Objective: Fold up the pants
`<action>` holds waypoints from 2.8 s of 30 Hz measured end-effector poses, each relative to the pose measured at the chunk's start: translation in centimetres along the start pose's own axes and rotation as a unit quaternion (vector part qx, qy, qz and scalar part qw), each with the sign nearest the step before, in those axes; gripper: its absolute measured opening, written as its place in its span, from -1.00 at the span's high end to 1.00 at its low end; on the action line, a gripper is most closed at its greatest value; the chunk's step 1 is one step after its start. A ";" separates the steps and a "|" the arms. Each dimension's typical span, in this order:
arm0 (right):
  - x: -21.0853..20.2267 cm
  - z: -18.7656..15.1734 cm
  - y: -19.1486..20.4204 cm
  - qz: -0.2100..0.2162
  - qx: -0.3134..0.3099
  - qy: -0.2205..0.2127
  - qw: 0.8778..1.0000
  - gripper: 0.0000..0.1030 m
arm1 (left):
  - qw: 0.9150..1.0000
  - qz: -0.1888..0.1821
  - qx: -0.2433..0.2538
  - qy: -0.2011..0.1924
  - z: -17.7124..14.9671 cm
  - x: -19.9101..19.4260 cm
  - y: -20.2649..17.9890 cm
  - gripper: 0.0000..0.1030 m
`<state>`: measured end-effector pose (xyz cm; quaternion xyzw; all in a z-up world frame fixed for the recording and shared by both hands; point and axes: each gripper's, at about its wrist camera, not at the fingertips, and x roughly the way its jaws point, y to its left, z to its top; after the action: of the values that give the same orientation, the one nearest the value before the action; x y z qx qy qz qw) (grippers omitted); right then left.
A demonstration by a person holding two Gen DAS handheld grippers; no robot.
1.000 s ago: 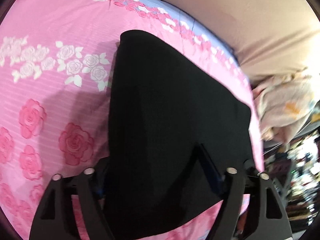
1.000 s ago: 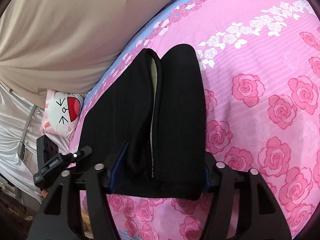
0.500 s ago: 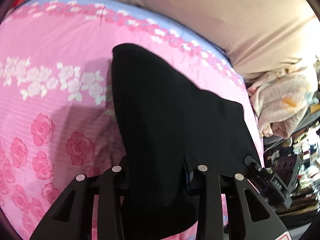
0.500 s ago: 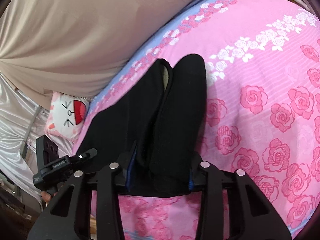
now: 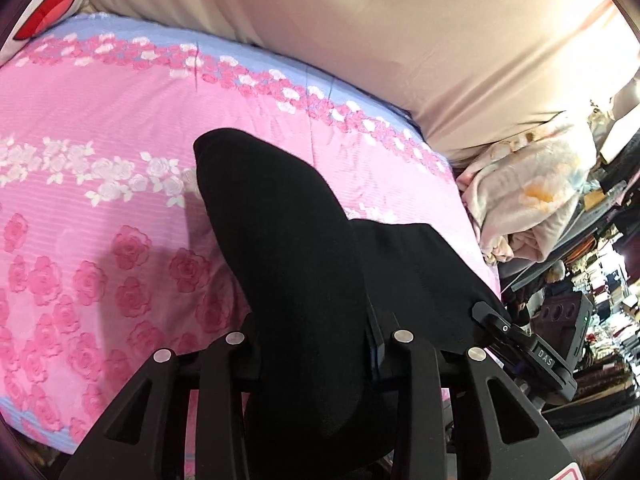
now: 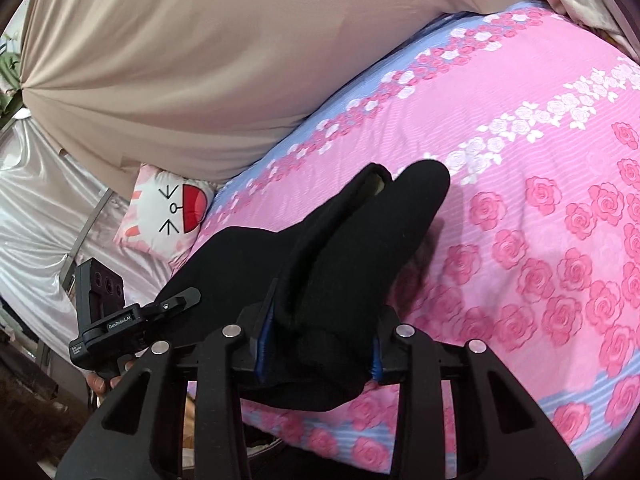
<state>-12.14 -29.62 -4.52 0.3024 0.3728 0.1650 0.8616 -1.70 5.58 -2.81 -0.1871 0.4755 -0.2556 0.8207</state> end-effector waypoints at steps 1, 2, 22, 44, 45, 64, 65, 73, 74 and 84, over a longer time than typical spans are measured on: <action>-0.1 0.0 0.4 0.002 -0.004 0.000 1.000 0.34 | 1.000 -0.001 0.002 -0.004 0.0 -0.5 0.0 0.43; -0.1 0.0 1.0 0.003 -0.008 -0.002 1.000 0.34 | 1.000 -0.002 0.003 -0.007 0.0 -0.9 0.0 0.43; 10.3 19.6 6.8 0.032 -0.169 -0.131 0.976 0.34 | 0.980 0.005 0.099 -0.175 19.7 0.8 -0.6 0.42; 16.4 23.6 1.7 -0.033 -0.134 -0.098 0.986 0.15 | 0.973 0.170 0.036 -0.155 23.2 5.4 9.1 -0.28; 18.1 24.1 3.1 -0.026 -0.146 -0.089 0.985 0.20 | 0.971 0.179 0.050 -0.148 24.4 6.9 7.9 -0.28; 31.5 26.9 -2.0 -0.112 -0.086 -0.004 0.990 0.68 | 0.946 0.304 0.069 -0.087 26.9 21.4 7.1 -0.51; 29.8 26.3 -1.2 -0.122 -0.087 -0.024 0.988 0.60 | 0.944 0.307 0.076 -0.094 26.6 20.7 6.6 -0.50; 26.1 18.0 -0.3 -0.144 -0.161 -0.001 0.976 0.77 | 0.931 0.323 0.114 -0.123 22.3 15.8 3.1 -0.51; 25.7 17.9 -0.9 -0.142 -0.155 -0.012 0.978 0.89 | 0.930 0.328 0.115 -0.118 21.6 15.9 2.8 -0.51; 24.9 18.1 -0.9 -0.123 -0.117 0.001 0.985 0.99 | 0.925 0.345 0.125 -0.093 18.3 16.6 3.2 -0.51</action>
<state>18.00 -24.82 -8.85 0.1512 0.3862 0.1008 0.9043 22.06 -0.57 -7.16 0.0701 0.3963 0.0045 0.9154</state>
